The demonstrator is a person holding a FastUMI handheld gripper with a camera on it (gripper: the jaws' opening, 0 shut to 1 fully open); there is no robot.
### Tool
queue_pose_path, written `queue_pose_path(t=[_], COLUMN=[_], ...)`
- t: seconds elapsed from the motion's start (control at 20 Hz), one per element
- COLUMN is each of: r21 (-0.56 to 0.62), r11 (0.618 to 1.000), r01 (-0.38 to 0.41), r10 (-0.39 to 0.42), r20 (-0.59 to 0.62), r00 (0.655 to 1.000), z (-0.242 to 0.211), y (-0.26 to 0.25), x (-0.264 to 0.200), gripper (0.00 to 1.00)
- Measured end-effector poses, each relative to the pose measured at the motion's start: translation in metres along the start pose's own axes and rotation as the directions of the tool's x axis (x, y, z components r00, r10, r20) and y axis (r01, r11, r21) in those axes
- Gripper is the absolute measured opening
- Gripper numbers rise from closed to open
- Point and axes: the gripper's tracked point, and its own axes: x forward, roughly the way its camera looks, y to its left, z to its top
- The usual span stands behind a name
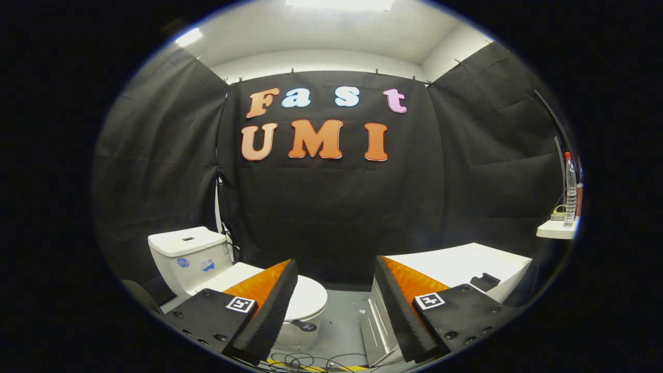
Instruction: Open the toilet lid.
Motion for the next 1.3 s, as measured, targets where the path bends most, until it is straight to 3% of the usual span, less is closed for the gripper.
queue_pose_path(t=[0.2,0.9,1.3], r21=[-0.02,0.029,0.028], r11=[1.0,0.999,0.999], r01=[-0.014,0.04,0.024], r10=[0.015,-0.04,-0.026], r20=[0.044,-0.003,0.064], r00=[0.999,0.999,0.998], z=[0.012,-0.001,0.018], y=[0.004,-0.018,-0.005], x=[-0.005,0.0,-0.004], gripper=[0.96,0.96,0.96])
